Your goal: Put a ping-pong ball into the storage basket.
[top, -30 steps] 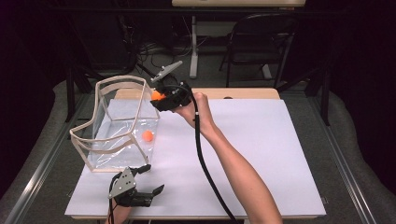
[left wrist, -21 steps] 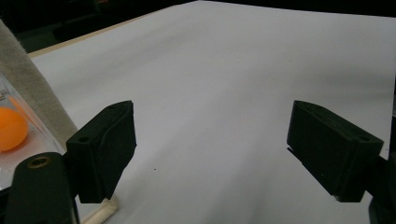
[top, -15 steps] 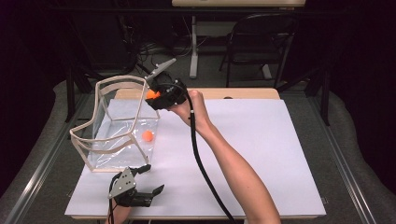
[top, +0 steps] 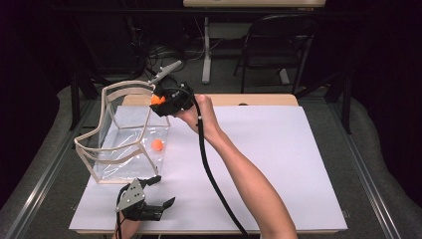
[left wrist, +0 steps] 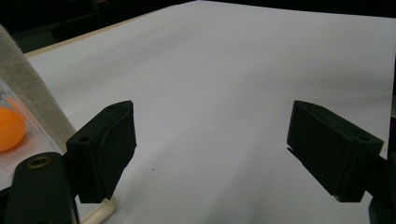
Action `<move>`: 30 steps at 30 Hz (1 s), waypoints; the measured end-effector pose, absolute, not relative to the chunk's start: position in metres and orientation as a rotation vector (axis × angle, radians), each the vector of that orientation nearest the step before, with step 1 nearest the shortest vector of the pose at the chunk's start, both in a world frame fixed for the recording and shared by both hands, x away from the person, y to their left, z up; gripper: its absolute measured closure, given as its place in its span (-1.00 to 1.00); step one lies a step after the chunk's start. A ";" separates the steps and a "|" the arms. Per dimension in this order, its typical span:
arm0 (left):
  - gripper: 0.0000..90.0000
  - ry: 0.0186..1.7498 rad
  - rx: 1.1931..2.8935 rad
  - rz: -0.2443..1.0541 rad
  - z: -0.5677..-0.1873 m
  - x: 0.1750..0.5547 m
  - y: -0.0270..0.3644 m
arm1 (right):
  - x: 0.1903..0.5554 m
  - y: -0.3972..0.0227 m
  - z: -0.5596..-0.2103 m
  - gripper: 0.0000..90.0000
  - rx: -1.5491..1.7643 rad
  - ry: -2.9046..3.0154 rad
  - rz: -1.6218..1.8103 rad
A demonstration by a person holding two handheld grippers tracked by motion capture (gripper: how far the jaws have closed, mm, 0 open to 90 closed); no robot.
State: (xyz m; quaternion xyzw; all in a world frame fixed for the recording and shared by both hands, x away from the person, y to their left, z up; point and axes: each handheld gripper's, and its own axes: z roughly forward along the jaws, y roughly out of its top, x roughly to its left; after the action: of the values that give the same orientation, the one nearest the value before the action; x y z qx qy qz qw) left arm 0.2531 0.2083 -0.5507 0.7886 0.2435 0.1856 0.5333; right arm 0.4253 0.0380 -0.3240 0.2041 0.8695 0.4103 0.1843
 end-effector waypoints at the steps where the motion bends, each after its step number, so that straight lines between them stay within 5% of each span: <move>1: -0.65 0.581 1.881 0.443 -0.551 0.253 0.208 | 0.425 0.039 -0.324 0.13 0.575 2.452 1.158; 30: -0.65 0.577 1.883 0.444 -0.550 0.253 0.209 | 0.422 0.072 -0.316 0.13 0.510 2.467 1.159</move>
State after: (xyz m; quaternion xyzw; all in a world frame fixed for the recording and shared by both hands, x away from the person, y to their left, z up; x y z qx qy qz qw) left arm 0.2534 0.2095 -0.5505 0.7896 0.2420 0.1860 0.5323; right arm 0.4216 0.0716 -0.3158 0.1806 0.8747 0.4108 0.1832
